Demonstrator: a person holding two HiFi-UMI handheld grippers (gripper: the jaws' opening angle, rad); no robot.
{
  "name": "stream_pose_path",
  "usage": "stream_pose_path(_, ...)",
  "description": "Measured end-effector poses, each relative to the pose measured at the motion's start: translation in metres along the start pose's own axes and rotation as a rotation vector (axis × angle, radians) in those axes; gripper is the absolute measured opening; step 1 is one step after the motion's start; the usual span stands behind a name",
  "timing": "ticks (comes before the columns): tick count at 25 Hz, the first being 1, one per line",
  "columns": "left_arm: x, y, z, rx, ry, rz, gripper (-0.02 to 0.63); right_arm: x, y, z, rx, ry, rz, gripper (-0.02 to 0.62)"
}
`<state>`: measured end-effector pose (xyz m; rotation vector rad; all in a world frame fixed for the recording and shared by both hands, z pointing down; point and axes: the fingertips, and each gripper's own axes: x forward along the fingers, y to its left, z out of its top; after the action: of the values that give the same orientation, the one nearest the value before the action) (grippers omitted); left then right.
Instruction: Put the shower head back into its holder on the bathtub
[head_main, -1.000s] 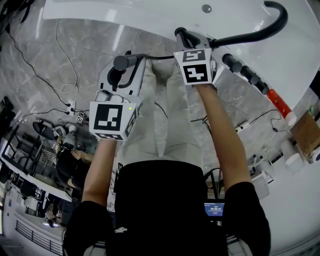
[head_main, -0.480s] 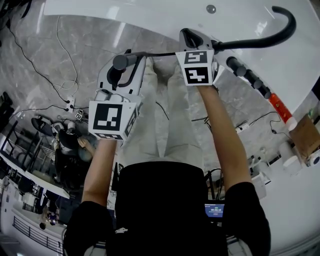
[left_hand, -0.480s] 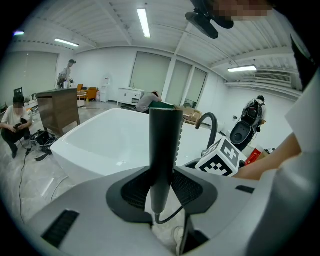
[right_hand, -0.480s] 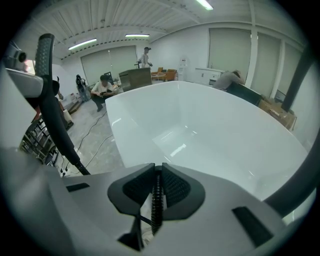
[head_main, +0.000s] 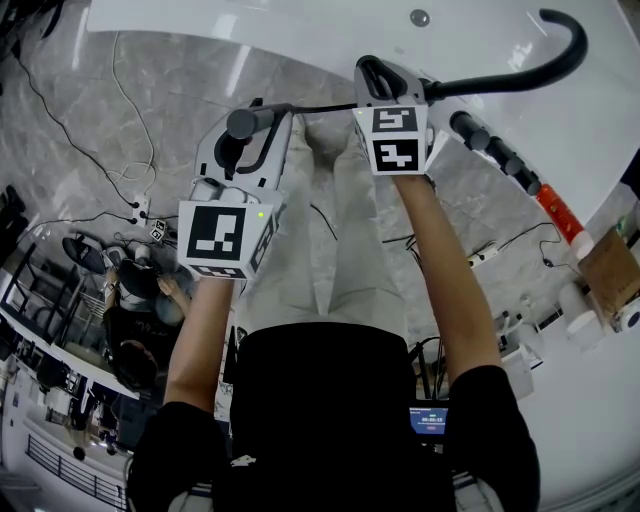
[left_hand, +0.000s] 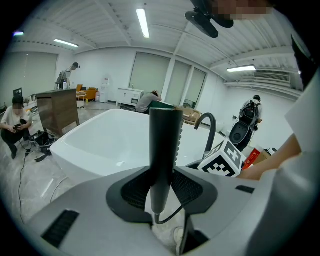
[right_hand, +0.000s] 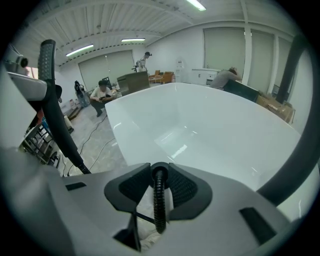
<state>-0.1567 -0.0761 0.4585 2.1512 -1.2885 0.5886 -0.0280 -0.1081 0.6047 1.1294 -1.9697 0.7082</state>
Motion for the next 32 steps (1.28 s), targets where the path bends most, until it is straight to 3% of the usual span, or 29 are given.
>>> stream_pose_path(6,0.000,-0.004,-0.002,0.005,-0.001,-0.003,0.144,-0.011,-0.009,-0.017,0.013,-0.009,-0.002,0.142)
stream_pose_path(19,0.010,-0.031,-0.014,0.042,0.021,-0.050,0.144,-0.041,-0.004,-0.071,0.069,0.013,-0.037,0.146)
stream_pose_path(32,0.022,-0.041,-0.040,0.075,0.047,-0.087,0.143,-0.006,-0.014,-0.136,0.099,0.119,-0.046,0.146)
